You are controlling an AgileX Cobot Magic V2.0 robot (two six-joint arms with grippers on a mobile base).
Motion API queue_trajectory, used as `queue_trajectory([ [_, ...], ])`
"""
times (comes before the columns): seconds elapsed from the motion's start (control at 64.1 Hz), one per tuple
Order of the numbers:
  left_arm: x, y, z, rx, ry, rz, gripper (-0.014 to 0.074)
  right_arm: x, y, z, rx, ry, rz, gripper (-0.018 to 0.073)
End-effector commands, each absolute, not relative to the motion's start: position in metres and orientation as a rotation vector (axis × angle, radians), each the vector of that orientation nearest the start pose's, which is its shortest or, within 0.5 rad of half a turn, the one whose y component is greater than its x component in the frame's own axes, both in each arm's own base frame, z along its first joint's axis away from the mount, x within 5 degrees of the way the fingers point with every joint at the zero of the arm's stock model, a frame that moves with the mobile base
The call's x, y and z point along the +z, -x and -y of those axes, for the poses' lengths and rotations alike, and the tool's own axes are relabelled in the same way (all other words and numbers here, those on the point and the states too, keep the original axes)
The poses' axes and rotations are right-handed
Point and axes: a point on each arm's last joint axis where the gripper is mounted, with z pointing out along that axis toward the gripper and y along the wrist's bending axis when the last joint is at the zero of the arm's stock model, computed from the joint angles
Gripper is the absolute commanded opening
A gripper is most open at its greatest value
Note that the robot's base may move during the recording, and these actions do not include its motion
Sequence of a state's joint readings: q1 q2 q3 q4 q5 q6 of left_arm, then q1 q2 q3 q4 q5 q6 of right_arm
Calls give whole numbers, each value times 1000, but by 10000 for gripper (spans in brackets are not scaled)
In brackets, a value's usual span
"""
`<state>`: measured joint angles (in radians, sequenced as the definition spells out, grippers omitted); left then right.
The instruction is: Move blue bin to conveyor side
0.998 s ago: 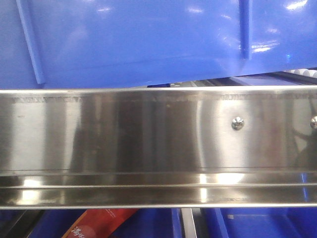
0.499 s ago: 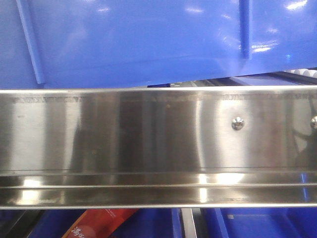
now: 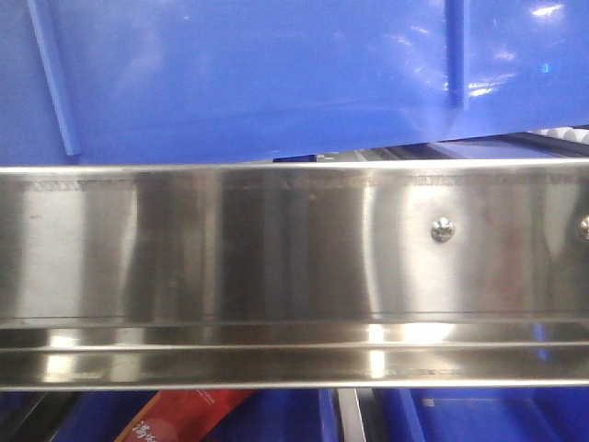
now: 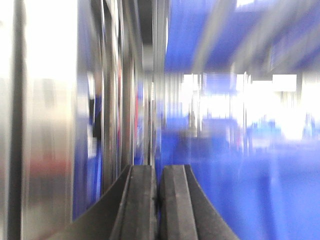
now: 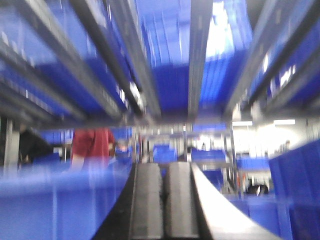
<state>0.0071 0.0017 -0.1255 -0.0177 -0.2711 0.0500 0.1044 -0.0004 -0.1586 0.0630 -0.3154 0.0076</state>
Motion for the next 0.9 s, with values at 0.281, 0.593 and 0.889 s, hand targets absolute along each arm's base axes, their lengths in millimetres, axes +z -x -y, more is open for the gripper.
queue_trajectory([
  [0.281,398,-31,0,26,-18,-1271,11,412,-21,-4,149,40,-1259,-89],
  [0.593,461,-93,1,15,-34,-1737,11,481,-84,-12,138,88,-1786,-89],
  [0.889,487,-137,0,17,-31,-1663,11,498,-135,-18,136,94,-1889,-89],
])
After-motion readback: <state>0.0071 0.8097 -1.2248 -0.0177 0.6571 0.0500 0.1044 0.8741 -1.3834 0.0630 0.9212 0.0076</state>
